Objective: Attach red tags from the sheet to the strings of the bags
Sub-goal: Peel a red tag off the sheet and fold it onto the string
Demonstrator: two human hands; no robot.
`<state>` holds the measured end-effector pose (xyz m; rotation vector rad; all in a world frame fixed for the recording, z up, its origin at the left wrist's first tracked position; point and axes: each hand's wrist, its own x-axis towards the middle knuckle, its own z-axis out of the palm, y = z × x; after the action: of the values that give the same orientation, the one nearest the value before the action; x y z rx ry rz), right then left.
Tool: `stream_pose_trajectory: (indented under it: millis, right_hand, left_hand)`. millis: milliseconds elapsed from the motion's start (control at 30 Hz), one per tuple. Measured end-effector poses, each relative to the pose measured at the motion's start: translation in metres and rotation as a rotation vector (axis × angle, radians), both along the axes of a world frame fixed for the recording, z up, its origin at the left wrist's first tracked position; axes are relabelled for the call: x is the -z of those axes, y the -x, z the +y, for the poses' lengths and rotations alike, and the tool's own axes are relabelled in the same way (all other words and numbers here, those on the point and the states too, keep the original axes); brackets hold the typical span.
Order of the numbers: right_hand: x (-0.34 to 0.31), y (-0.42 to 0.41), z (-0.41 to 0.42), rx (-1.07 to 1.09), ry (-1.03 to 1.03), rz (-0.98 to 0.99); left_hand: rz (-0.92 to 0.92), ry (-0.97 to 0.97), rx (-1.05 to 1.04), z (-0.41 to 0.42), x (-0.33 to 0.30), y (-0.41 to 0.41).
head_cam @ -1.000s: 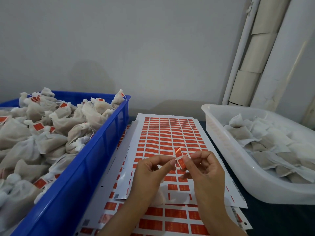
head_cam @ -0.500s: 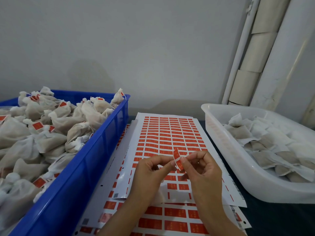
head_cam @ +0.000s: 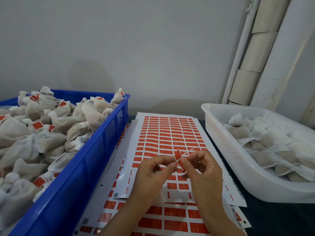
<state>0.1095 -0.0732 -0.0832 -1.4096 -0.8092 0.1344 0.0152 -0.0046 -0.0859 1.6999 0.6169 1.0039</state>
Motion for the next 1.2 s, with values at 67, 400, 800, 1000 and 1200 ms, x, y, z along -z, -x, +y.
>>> stream_pose_trajectory:
  millis: [67,400,800,1000,1200]
  right_hand:
    - [0.000,0.000,0.000,0.003,0.005,-0.013]
    - [0.002,-0.001,0.001,0.028,0.027,-0.103]
    - [-0.001,-0.010,0.006,-0.096,0.182,-0.204]
    - [-0.003,-0.019,0.004,-0.127,0.146,-0.128]
    - [-0.004,-0.021,0.002,-0.156,0.073,-0.187]
  left_hand:
    - [0.010,-0.016,0.002,-0.001,-0.001,-0.001]
    - [-0.020,-0.043,-0.032,0.000,0.000,0.000]
    - [-0.023,0.039,-0.079,0.003,0.002,0.000]
    - [0.020,0.044,-0.082,0.003,0.002,0.000]
    - [-0.041,0.127,-0.102,0.001,-0.004,0.001]
